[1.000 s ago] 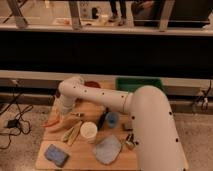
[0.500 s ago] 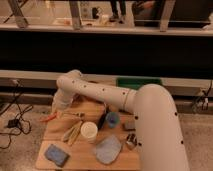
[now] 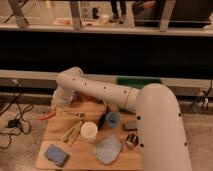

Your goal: Place pepper in red bowl

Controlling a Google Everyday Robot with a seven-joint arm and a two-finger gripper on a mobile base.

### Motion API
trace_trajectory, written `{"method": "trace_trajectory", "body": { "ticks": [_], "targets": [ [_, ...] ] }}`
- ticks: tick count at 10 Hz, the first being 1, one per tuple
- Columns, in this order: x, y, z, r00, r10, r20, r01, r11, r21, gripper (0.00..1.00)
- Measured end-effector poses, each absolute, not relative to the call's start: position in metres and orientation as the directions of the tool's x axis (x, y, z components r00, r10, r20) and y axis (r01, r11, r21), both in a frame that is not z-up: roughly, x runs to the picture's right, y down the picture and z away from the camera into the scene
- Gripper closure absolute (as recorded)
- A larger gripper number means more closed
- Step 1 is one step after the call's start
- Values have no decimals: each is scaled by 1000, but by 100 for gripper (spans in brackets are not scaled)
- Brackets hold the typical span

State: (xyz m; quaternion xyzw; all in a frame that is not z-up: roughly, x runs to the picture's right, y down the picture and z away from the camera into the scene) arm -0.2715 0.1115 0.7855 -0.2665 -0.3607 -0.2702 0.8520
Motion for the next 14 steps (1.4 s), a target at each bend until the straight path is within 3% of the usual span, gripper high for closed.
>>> {"method": "trace_trajectory", "body": {
  "ticks": [9, 11, 14],
  "targets": [
    [-272, 110, 786, 594, -272, 757, 651, 716, -254, 100],
    [-273, 95, 787, 606, -278, 745, 633, 736, -240, 100],
    [-267, 40, 801, 634, -290, 717, 596, 774, -214, 100]
  ]
}}
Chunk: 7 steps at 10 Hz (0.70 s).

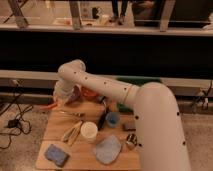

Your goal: Place pepper in red bowl

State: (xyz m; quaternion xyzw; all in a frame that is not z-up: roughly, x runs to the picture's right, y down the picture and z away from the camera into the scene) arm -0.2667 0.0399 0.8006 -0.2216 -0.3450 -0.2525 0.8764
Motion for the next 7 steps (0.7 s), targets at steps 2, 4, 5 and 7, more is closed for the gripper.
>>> {"method": "trace_trajectory", "body": {
  "ticks": [2, 4, 5, 7],
  "targets": [
    [-256, 1, 809, 665, -289, 689, 560, 803, -204, 100],
    [-228, -16, 814, 704, -265, 659, 515, 829, -217, 100],
    [-216, -19, 816, 719, -250, 648, 496, 839, -227, 100],
    [-188, -21, 825, 754, -212, 622, 448, 858, -251, 100]
  ]
}}
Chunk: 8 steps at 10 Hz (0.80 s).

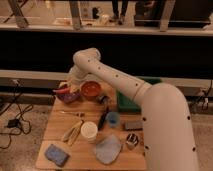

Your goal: Place pepper in red bowl

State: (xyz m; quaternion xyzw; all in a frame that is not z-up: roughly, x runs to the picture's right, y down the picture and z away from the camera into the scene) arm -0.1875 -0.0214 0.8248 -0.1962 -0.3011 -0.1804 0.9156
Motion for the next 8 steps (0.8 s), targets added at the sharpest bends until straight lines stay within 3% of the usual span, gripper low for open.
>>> {"method": "trace_trajectory", "body": {
  "ticks": [8],
  "targets": [
    [-187, -24, 830, 760, -194, 620, 427, 869, -251, 100]
  ]
}}
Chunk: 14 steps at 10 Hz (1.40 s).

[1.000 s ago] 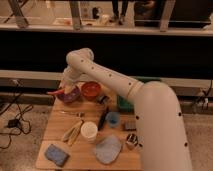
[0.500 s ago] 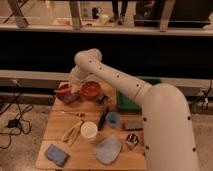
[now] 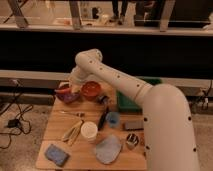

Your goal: Place pepper in red bowl

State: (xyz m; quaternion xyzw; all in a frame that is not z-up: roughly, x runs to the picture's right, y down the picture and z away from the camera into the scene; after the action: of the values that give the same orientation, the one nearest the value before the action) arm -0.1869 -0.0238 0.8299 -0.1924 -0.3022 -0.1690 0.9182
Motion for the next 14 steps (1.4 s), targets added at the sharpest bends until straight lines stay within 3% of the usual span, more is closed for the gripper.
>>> {"method": "trace_trajectory", "body": {
  "ticks": [5, 14],
  "targets": [
    [-179, -61, 865, 781, -143, 608, 358, 900, -248, 100],
    [-126, -52, 896, 836, -54, 546, 264, 912, -313, 100]
  ]
}}
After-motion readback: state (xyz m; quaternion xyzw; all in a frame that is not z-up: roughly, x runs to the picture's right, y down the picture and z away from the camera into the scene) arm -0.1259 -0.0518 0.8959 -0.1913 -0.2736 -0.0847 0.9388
